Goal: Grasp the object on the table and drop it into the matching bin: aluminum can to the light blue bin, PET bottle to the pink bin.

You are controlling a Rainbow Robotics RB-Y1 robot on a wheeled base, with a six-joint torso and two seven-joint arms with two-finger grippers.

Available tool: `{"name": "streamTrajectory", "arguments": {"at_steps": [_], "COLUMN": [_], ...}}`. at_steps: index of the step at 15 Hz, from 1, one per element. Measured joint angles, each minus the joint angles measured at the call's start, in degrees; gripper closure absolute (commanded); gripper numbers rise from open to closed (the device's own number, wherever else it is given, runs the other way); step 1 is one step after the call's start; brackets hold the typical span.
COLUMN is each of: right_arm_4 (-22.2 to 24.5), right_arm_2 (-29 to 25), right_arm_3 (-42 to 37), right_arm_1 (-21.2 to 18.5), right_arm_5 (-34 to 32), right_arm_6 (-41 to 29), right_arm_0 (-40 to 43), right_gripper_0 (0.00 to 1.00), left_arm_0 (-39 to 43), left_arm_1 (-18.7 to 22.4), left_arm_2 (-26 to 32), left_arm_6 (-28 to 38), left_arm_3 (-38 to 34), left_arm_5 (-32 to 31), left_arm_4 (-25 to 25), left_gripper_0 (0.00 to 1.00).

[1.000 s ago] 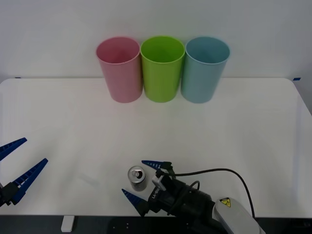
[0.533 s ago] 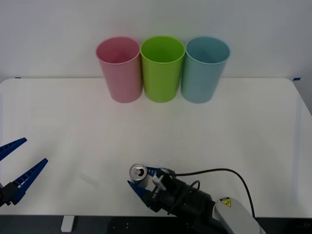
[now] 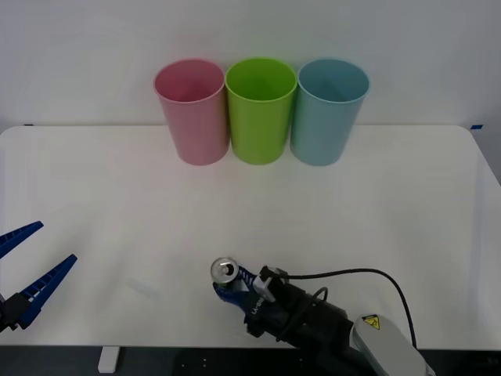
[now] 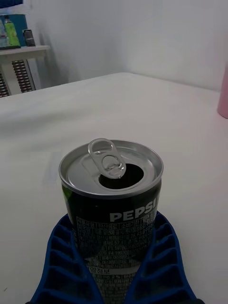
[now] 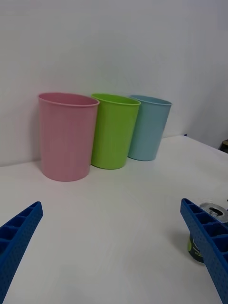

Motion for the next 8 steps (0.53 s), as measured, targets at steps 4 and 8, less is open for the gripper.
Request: {"name": "streamTrajectory", "arguments": {"at_steps": [4,8], "right_arm_4": [-0.71,-2.91], "right_arm_2": [-1.84,-3.44], "right_arm_3": [-4.65,-10.91], "right_arm_1": [-1.06,-3.28], "right_arm_5": [-0.2,0.16], "right_arm_6": [-0.36,-2.1], "right_arm_0": [2.54,5.56], "right_gripper_0": [1.0,1.0], "left_arm_0": [0.0,0.0], "left_arm_1": [0.0,0.0], "left_arm_2": [0.0,0.0], "left_arm_6": [0.0,0.0], "left_arm_3": [0.0,0.0], "left_arm_5": [0.0,0.0], "left_arm_4": [0.0,0.0], "left_gripper_0": [0.0,0.0]}}
